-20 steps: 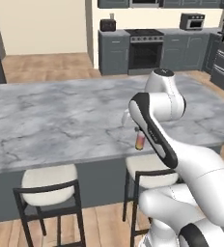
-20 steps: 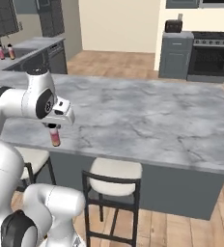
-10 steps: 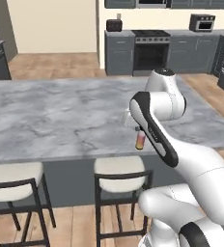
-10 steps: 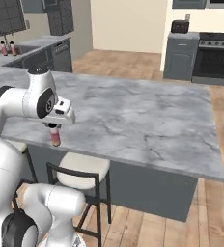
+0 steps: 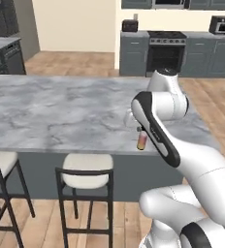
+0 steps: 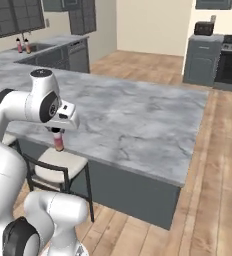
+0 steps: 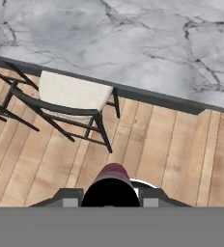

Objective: Place the large bottle from the dining counter next to the other large bottle outside the sink, and place the small bottle from the dining counter next to the other small bottle inside the sink.

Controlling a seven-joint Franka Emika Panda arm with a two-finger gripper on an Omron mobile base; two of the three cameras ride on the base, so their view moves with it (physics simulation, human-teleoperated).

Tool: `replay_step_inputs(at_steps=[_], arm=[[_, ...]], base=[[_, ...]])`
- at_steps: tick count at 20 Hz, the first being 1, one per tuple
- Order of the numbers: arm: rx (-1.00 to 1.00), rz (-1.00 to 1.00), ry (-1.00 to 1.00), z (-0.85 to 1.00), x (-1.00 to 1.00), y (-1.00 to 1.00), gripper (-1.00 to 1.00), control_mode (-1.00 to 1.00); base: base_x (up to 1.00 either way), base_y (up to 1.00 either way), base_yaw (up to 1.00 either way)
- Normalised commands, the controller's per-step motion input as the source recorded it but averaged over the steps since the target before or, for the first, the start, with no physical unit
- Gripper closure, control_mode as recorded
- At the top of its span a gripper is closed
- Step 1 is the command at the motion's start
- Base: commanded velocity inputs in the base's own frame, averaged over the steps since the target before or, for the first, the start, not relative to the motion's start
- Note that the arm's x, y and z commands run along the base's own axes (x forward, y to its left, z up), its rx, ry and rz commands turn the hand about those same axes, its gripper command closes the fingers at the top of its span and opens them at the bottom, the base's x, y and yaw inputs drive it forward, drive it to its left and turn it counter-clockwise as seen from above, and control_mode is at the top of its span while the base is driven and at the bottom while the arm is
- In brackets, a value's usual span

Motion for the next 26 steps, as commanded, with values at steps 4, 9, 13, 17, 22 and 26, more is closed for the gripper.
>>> replay_step_inputs(at_steps=[4,9,13,17,22,26], arm=[[0.00,0.00,0.00,0.00,0.00,0.00,1.00,1.00],[0.00,0.00,0.00,0.00,0.00,0.00,1.00,1.00],[0.00,0.00,0.00,0.00,0.00,0.00,1.00,1.00],[0.00,0.00,0.00,0.00,0.00,0.00,1.00,1.00],[0.00,0.00,0.00,0.00,0.00,0.00,1.00,1.00],[0.00,0.00,0.00,0.00,0.00,0.00,1.00,1.00]], base=[[0.00,-0.80,0.50],[-0.01,-0.88,0.55],[0.00,-0.89,0.51],[-0.16,-1.00,0.44],[-0.48,-1.00,0.38],[-0.11,-1.00,0.40]])
